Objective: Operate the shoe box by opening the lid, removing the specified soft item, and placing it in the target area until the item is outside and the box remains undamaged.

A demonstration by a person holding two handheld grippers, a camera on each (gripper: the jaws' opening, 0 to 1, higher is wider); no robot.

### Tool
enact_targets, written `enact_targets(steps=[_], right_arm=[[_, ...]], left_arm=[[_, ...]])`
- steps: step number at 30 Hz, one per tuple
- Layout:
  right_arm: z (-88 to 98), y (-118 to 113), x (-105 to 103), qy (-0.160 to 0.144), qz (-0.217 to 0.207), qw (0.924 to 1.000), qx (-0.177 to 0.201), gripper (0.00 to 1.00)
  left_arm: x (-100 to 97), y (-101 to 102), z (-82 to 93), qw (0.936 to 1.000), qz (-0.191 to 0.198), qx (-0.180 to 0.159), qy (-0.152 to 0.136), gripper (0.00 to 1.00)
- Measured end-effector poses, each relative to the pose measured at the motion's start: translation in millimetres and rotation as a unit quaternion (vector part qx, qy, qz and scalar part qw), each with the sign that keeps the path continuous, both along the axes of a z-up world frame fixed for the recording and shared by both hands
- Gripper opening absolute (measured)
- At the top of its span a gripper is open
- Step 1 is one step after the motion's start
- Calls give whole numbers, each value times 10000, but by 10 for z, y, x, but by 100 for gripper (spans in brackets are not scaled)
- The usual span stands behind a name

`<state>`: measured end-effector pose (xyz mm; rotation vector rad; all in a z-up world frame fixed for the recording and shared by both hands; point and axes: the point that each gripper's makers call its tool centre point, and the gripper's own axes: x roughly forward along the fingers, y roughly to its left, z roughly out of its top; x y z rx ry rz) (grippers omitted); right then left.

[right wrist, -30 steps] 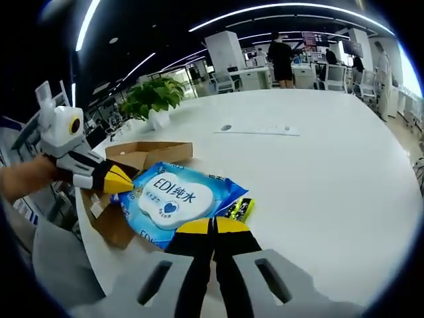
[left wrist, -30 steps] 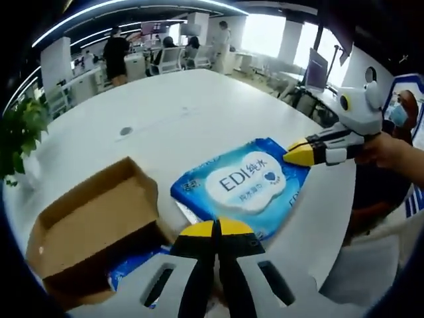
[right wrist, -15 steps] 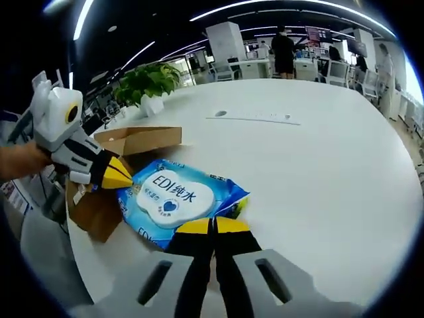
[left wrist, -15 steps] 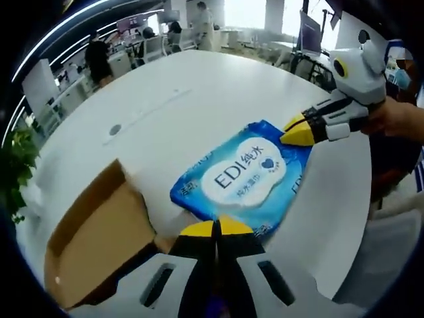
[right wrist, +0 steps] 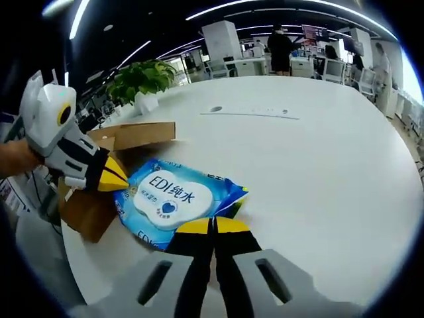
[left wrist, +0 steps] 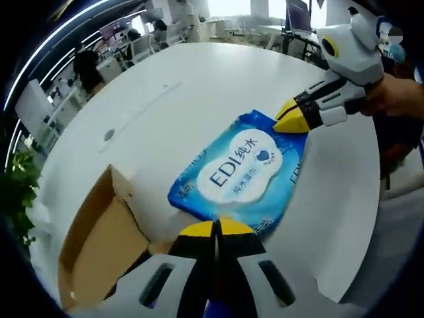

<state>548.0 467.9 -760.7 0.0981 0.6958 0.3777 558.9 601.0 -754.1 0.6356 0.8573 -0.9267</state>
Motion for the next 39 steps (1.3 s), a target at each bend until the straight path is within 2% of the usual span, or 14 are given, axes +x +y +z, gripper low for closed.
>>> enact_targets(steps=[8,11,13,17,21,32,39], right_arm=[[-12,-23,-2,-1,98,9999,-124,0],[-11,-24,5,-13,144,9997,-171,0],[-10,-33,19,-28,174,9997,-195,0],[-12,-48,52,10,197,9996,-213,0],[-17,-60,72,14,237,9993,-278,0],[37,-89,65,50,170,9996,-223,2],[170,-102,44,-24,162,9997,-190,8]], left_arm=[[-20,23,55,9999,-60,-63,-113,0],[-28,51,132,9997,-18,-151,-169,0],[-2,34,210,9990,29,-379,-254,0],[-29,34,319,9967,260,-768,-83,0],[-40,113,379,9954,372,-884,-62,2],[-26,428,568,9905,709,-1166,-159,6],[23,771,615,9872,1014,-1214,-215,10]])
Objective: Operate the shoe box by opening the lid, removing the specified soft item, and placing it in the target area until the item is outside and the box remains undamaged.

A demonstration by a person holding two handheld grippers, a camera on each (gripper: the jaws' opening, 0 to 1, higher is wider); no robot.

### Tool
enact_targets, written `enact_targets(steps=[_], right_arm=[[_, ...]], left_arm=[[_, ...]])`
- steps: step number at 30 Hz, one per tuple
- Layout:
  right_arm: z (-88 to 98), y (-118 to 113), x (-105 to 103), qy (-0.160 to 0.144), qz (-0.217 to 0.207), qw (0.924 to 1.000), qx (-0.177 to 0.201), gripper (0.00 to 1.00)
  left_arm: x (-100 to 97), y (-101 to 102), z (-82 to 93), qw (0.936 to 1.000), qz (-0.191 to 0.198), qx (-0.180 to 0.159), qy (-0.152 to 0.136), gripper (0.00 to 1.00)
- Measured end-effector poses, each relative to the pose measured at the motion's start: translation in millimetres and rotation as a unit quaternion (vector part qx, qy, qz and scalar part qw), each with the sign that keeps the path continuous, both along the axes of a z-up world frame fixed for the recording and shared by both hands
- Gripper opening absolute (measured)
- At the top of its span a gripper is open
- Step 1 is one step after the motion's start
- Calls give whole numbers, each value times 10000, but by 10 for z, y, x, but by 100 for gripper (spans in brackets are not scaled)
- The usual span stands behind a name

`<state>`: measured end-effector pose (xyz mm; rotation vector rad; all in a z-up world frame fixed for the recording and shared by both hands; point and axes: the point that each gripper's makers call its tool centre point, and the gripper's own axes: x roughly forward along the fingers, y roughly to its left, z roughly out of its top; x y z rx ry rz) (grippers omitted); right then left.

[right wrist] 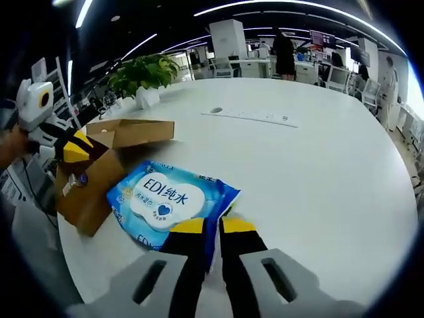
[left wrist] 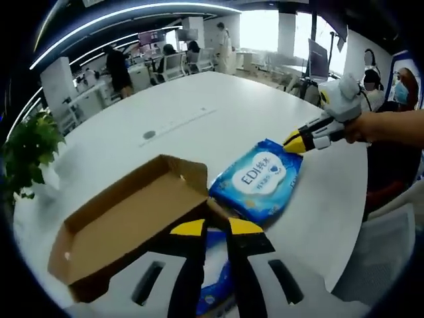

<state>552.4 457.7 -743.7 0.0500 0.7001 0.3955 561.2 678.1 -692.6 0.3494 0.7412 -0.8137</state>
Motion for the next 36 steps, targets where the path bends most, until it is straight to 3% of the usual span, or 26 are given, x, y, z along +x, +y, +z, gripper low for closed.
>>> enact_targets(steps=[10,18,36], right_arm=[[280,214,-35,-216,327,9992,9,11],[454,519,-70,-341,770,9964,-47,14],[597,1358,-89,-497,1807,9822,-147,16]], left_arm=[[-33,404,-1,9995,298,-27,35,17],[-72,630,-35,9991,425,18,78,18],[-254,718,-167,9992,90,-22,397,20]])
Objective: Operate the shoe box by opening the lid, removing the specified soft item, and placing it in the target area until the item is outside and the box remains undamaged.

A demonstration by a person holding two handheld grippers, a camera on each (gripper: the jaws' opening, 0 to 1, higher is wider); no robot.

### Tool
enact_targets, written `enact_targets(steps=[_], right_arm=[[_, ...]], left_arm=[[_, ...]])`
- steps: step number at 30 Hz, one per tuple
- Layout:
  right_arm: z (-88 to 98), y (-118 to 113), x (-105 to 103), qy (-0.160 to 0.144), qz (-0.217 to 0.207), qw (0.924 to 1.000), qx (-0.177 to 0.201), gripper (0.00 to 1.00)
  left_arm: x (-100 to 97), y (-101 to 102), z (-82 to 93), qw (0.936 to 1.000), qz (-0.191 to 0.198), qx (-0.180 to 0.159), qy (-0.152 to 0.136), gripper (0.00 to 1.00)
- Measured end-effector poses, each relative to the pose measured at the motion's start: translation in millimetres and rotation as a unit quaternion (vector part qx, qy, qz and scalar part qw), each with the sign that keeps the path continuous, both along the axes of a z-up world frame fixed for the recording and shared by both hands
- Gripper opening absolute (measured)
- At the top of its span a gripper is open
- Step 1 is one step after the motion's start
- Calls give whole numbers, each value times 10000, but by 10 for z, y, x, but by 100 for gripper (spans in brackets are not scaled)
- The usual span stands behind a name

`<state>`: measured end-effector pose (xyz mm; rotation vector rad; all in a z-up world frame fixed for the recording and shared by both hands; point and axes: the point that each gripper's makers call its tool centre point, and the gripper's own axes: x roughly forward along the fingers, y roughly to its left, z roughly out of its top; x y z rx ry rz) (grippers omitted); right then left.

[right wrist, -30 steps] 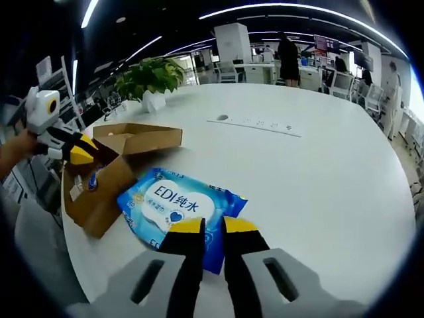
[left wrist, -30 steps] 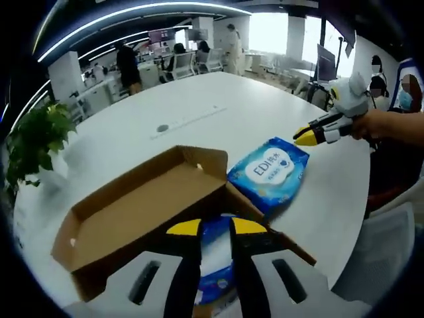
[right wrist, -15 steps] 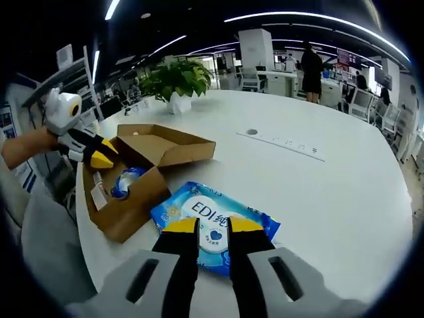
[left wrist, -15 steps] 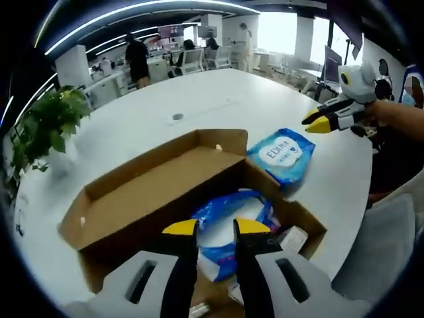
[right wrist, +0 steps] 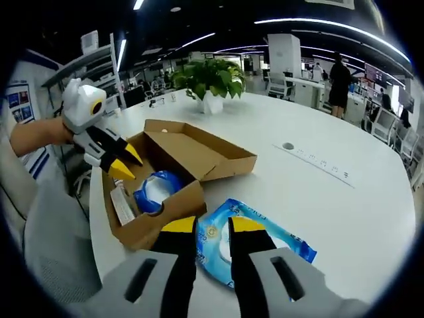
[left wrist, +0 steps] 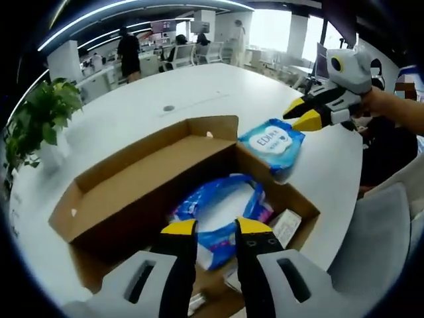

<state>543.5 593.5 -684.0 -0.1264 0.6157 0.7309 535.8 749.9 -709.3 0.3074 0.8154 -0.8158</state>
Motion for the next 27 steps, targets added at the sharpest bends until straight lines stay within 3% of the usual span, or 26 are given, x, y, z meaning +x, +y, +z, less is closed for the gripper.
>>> enact_targets(steps=[13,18,27], right_arm=[[9,508,44,-119,559,9983,-116,17],[-37,699,76,-155,761,9968,-198,16],[-159,947,161,-169,1018,9937,-427,15]], left_arm=[[-95,-218,-55,9971,-758,-47,86,19],[-125,-306,-89,9932,-1158,-31,87,20],[-159,-371,-210,9836,-1780,283,85,20]])
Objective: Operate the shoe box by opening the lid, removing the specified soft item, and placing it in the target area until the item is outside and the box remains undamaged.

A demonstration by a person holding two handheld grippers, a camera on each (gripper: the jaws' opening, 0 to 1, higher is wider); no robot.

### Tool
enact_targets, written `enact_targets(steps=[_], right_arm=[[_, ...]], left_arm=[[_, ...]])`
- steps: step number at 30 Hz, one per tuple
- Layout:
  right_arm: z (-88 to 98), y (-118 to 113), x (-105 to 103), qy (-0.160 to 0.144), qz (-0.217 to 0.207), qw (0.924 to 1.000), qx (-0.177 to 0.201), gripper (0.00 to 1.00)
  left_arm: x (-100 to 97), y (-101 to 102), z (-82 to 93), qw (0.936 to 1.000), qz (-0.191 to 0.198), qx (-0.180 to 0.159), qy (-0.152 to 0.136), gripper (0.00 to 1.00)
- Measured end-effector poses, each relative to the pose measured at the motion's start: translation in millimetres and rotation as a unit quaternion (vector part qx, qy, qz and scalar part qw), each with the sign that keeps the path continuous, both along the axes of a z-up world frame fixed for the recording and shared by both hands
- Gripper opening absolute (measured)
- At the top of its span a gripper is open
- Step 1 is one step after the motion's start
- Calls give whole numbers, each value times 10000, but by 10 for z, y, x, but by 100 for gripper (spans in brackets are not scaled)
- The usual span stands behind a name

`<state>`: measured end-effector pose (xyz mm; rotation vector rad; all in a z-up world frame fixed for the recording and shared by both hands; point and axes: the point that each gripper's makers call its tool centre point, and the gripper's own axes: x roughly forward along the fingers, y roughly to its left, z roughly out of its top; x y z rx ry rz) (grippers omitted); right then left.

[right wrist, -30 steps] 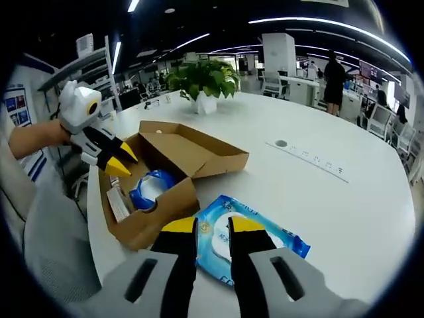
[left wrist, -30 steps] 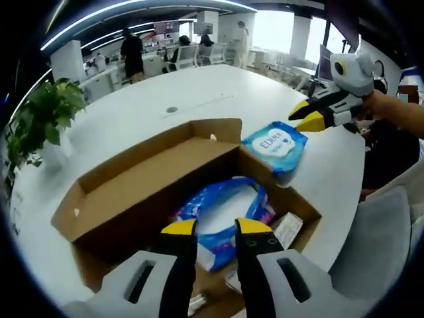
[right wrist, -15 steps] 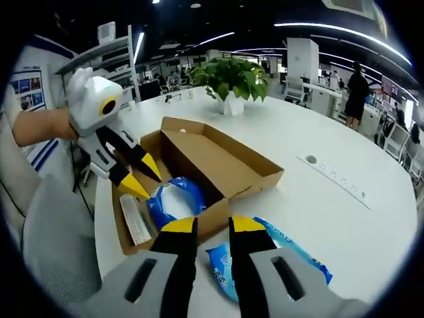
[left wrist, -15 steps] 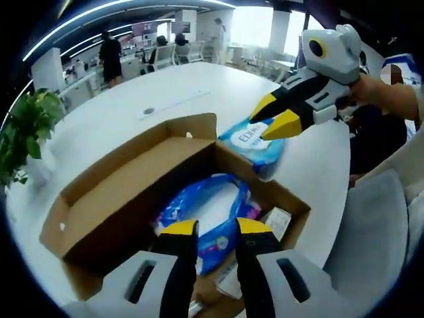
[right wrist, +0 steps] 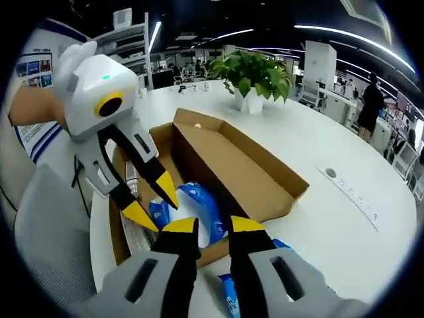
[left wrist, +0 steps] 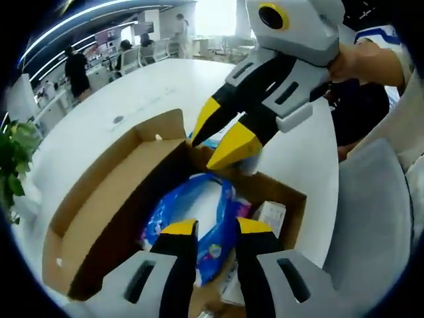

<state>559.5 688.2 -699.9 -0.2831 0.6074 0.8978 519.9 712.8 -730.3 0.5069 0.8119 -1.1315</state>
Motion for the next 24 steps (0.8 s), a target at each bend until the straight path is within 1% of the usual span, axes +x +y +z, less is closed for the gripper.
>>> enact_targets(steps=[3,7,9,12,13,14,16,17,18,19,21,24], right_arm=[[-74,67,26,44,49,9999,-125,15],[-154,150,56,58,124,9996,-256,14],[-190,178,72,45,169,9993,-342,14],[-265,178,105,27,204,9982,-571,13],[-293,165,117,23,204,9976,-666,12],[-286,191,135,-52,249,9975,-660,11],[-321,208,136,10,263,9972,-703,9],[-344,214,141,5,295,9967,-758,8],[-362,204,152,-18,301,9960,-845,2],[-372,196,159,-36,306,9956,-882,0],[-365,211,143,6,310,9963,-800,0],[-344,225,136,-32,342,9964,-774,0]], left_arm=[[-12,-6,-54,9997,-205,148,-15,21],[9,-27,-111,9993,-300,241,-20,20],[8,-41,-124,9990,-360,260,-28,17],[22,-46,-153,9982,-494,323,-101,11],[24,-43,-162,9981,-505,330,-93,10],[20,-38,-171,9981,-523,331,-72,8],[17,-31,-180,9981,-529,324,-49,5],[20,-26,-178,9979,-556,317,-89,3],[20,-19,-172,9978,-567,313,-119,0],[24,-7,-163,9979,-552,299,-133,0],[35,17,-153,9984,-474,265,-137,0],[21,52,-150,9988,-411,261,-101,0]])
